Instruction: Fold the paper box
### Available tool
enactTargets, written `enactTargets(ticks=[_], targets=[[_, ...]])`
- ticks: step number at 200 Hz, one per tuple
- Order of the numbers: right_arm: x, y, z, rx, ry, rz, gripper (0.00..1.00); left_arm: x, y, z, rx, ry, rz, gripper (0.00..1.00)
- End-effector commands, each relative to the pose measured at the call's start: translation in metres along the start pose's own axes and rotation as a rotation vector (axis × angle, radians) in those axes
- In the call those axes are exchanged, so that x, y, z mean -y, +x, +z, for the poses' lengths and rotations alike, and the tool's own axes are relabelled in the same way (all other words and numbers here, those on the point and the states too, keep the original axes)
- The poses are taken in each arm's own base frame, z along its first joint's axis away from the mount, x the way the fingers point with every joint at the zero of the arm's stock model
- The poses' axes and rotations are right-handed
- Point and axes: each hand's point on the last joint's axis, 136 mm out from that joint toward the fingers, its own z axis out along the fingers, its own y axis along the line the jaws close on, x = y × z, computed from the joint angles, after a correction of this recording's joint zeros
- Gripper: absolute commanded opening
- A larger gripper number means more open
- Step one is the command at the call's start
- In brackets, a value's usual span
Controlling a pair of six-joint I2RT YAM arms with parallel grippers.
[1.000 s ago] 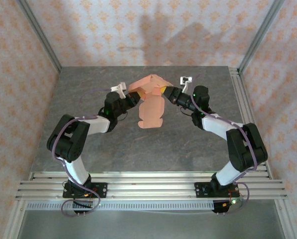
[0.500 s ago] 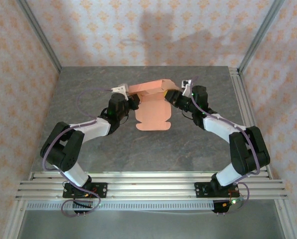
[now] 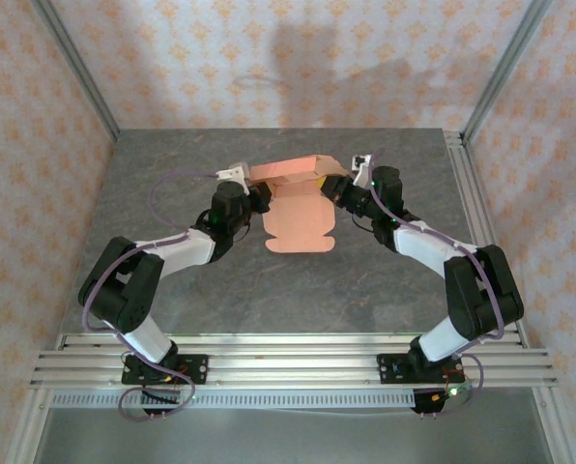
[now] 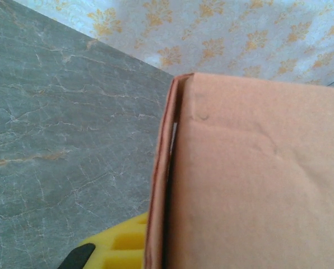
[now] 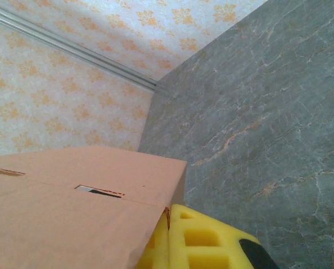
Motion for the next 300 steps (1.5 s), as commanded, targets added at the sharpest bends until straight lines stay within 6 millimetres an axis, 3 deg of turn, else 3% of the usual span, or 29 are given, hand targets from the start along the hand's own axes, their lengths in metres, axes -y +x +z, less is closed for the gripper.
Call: enactTargets(ticks=[1,17,44,95,149,170,213,257,300], targets=[[0.001,-0.001,0.000,0.012,-0.001,-0.017,0.21,0.013,-0.023,-0.007,0.079,0.021,-0.003,0.00],[0.001,-0.003,-0.003,0.028,0.012,-0.035,0.42,0.007,-0.021,-0.007,0.080,-0.002,-0.007,0.00],[0.003,-0.007,-0.012,0.059,0.057,-0.076,0.56,-0.007,-0.021,-0.008,0.091,-0.060,-0.026,0.00],[-0.009,-0.026,-0.040,0.149,0.153,-0.156,0.59,-0.046,-0.017,-0.008,0.122,-0.194,-0.097,0.00],[-0.057,-0.035,-0.048,0.154,0.205,-0.260,0.59,-0.069,-0.009,-0.003,0.140,-0.262,-0.087,0.00],[-0.077,-0.027,-0.034,0.112,0.244,-0.324,0.60,-0.077,-0.007,-0.002,0.144,-0.293,-0.083,0.00],[-0.116,-0.008,0.013,-0.009,0.228,-0.381,0.60,-0.083,-0.004,-0.003,0.144,-0.317,-0.079,0.00],[-0.105,-0.002,0.055,-0.123,0.267,-0.355,0.61,-0.083,-0.003,-0.005,0.139,-0.322,-0.072,0.00],[-0.088,0.004,0.074,-0.188,0.320,-0.343,0.59,-0.085,-0.001,-0.006,0.131,-0.324,-0.068,0.00]])
